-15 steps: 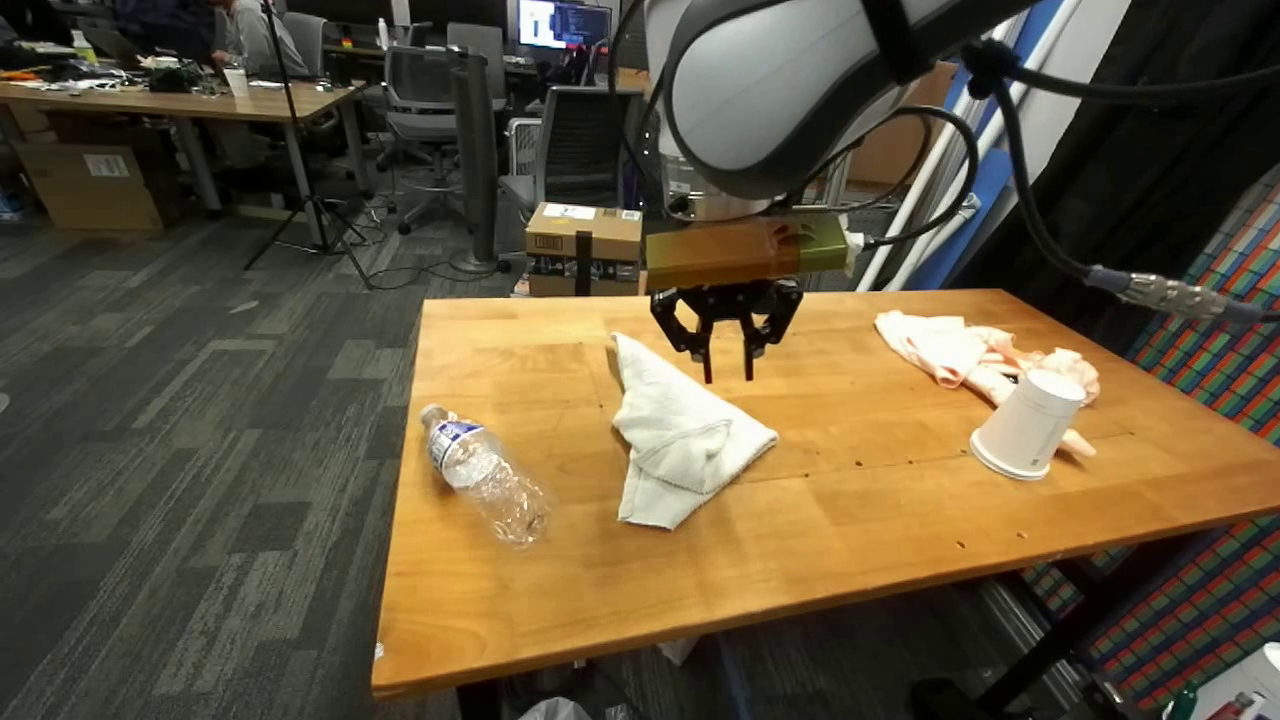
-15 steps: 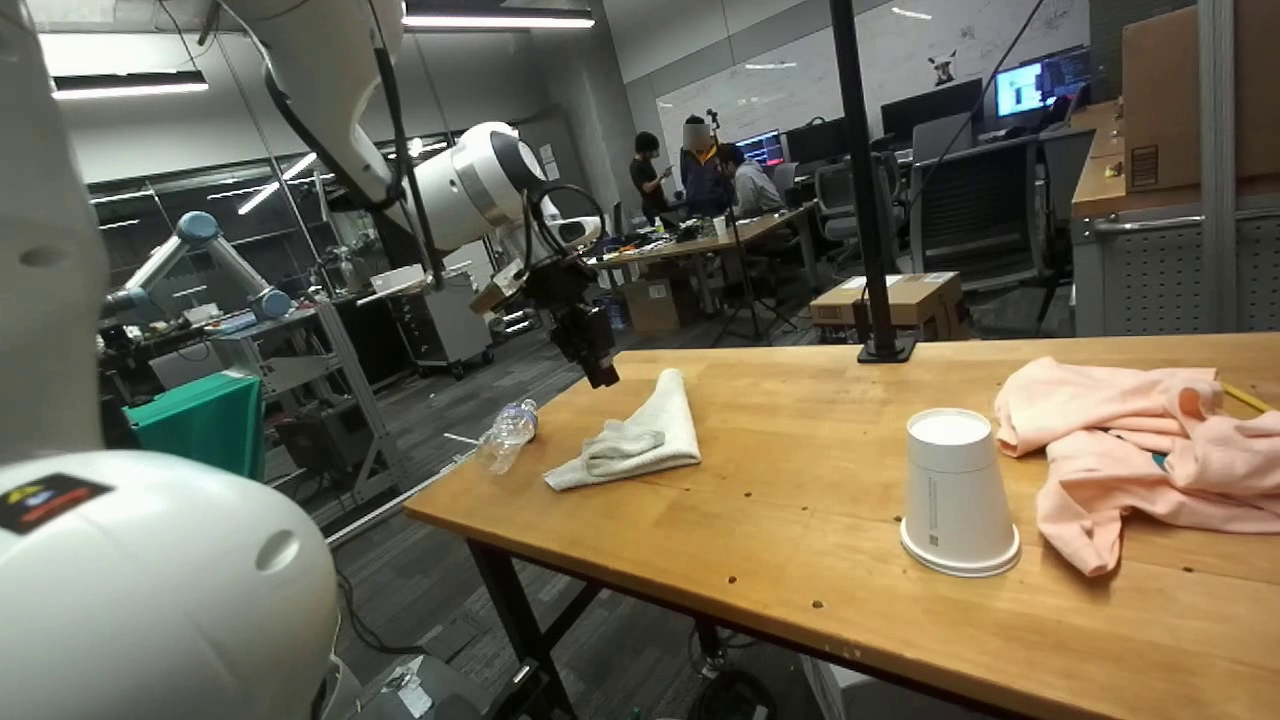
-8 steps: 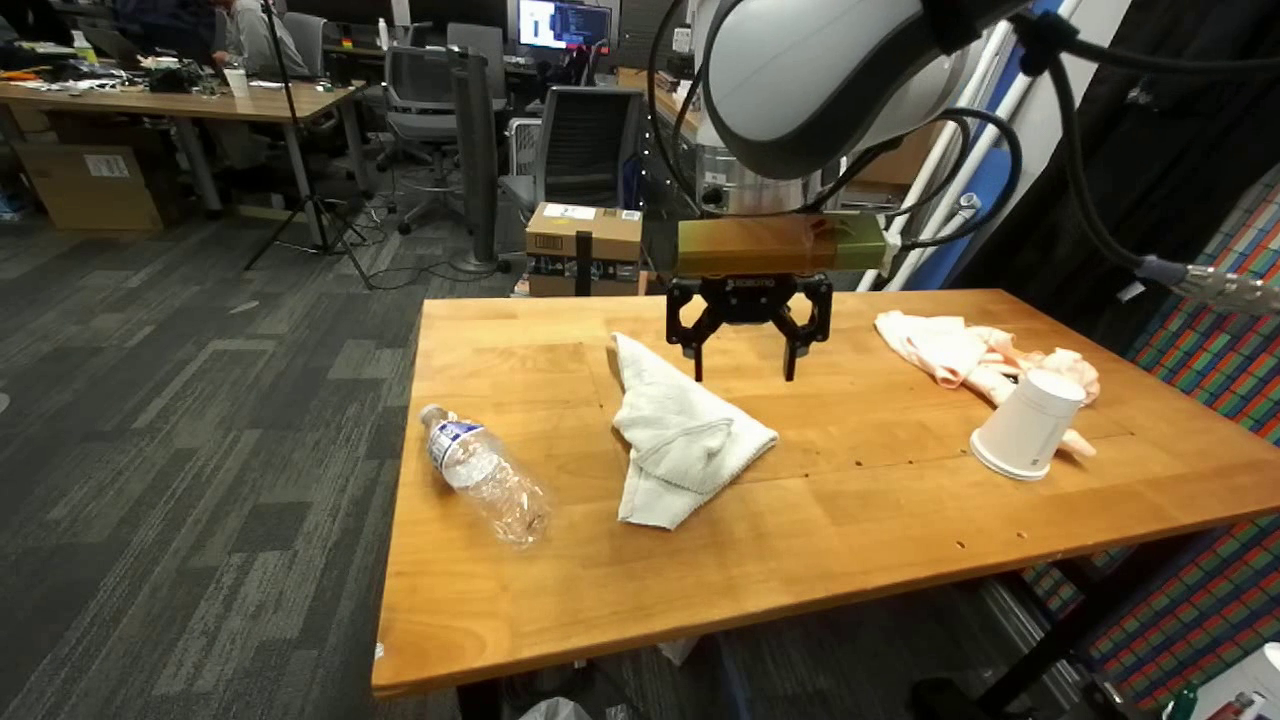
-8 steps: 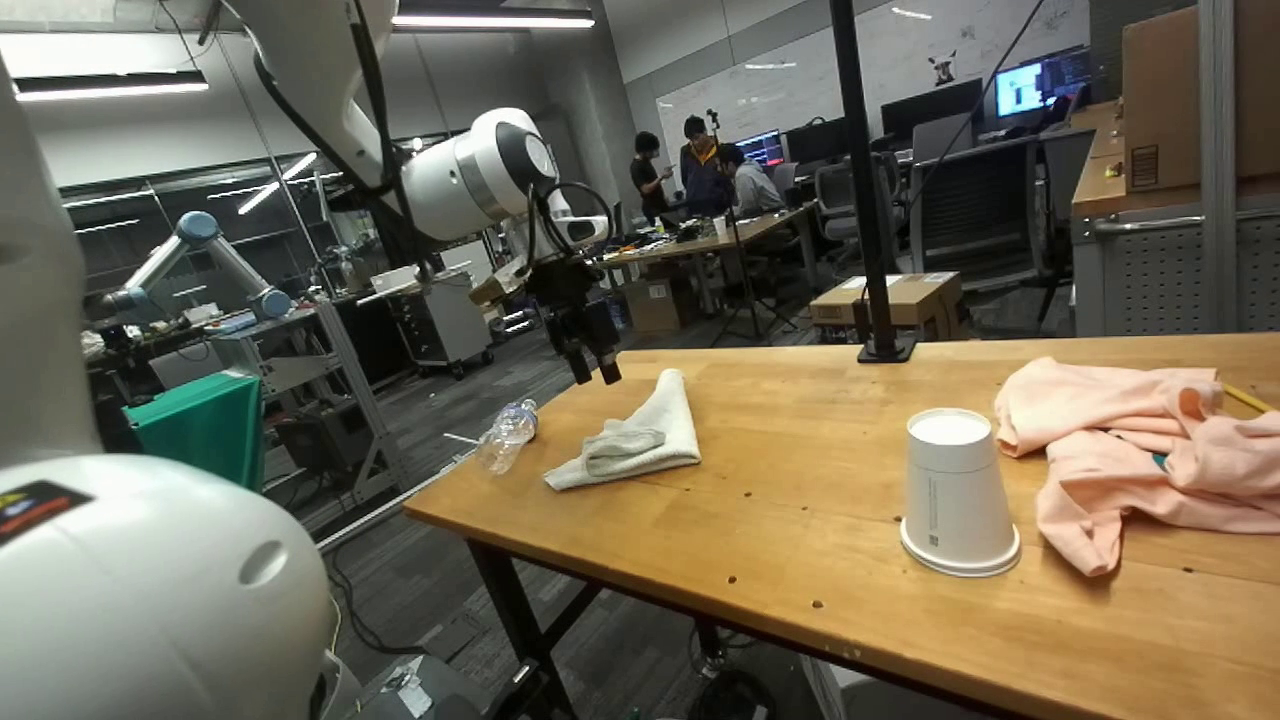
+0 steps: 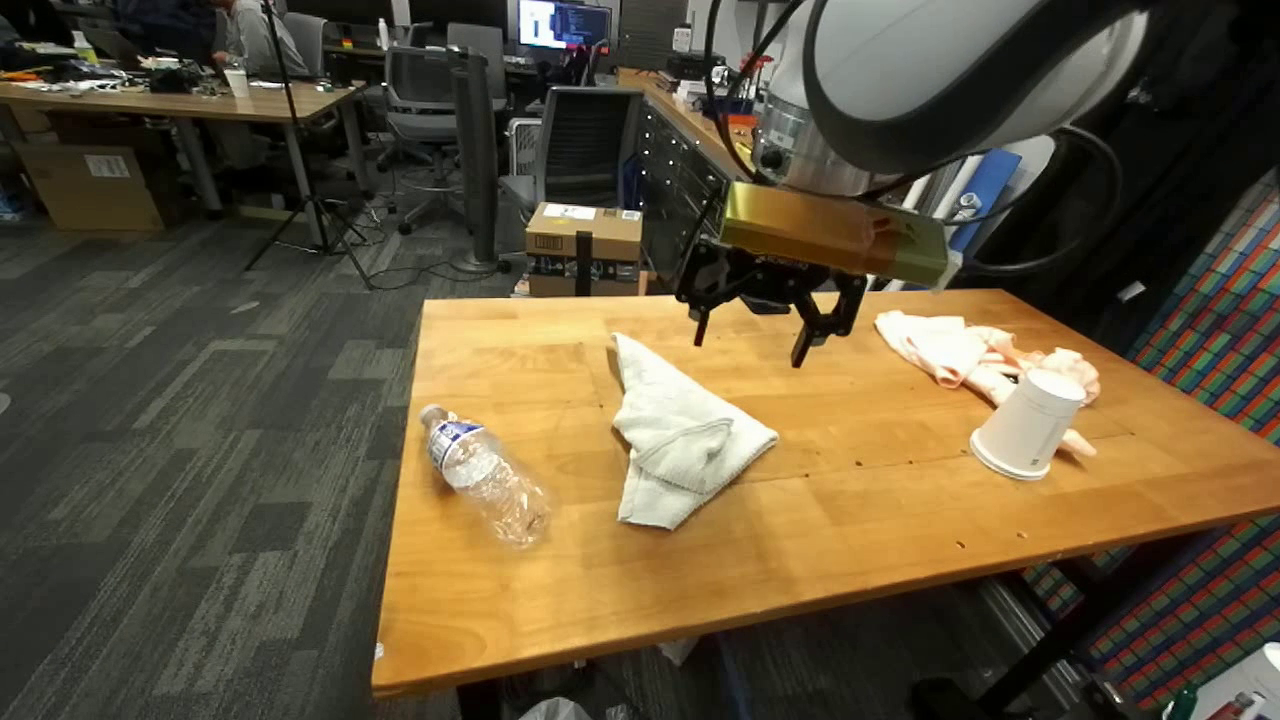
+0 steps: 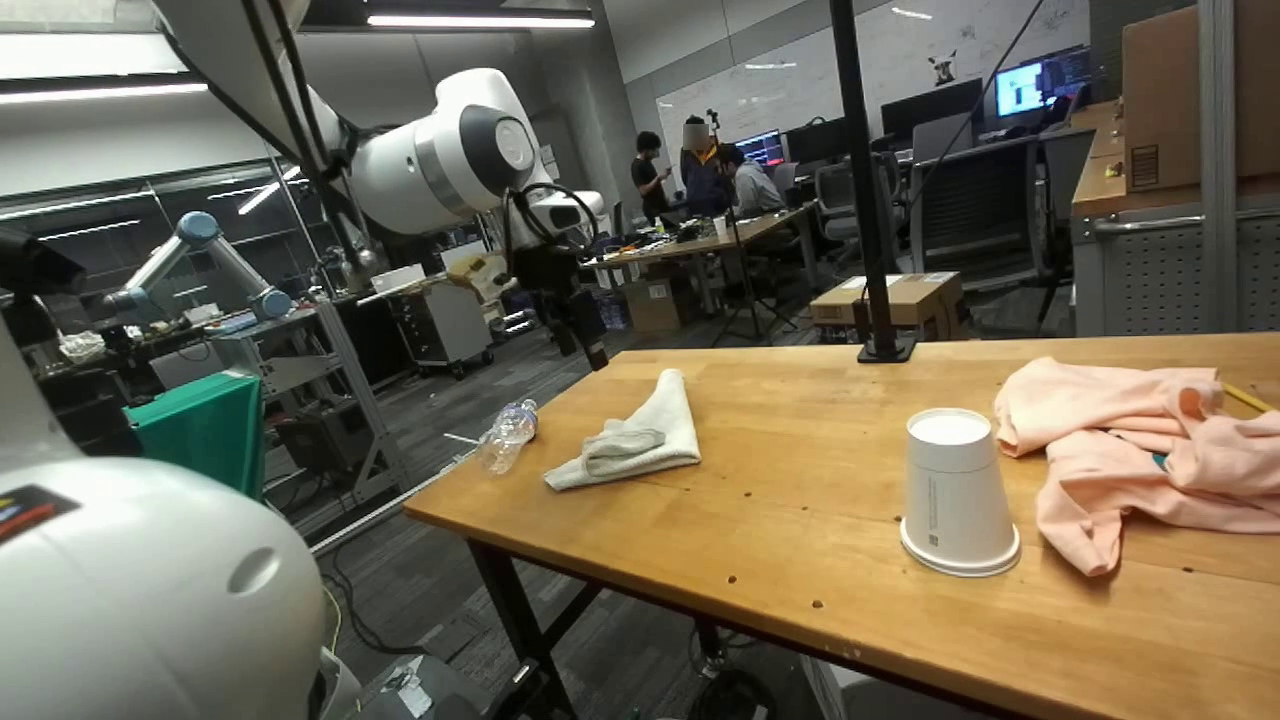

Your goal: Fold the white cloth

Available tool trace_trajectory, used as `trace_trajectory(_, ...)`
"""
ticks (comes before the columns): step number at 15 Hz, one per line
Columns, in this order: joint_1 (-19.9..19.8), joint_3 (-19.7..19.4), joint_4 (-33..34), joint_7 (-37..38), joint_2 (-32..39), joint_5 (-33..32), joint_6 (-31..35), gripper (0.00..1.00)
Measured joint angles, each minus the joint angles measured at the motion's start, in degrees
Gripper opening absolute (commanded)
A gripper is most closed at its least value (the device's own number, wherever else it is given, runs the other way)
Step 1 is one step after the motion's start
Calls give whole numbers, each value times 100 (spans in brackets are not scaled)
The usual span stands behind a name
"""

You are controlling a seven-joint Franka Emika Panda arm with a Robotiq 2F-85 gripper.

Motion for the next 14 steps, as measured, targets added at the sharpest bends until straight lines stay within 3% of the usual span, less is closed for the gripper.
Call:
trace_trajectory(4,0,1,-469,-119,-437,356,241,100)
trace_trajectory(14,0,1,-505,-119,-454,362,257,100)
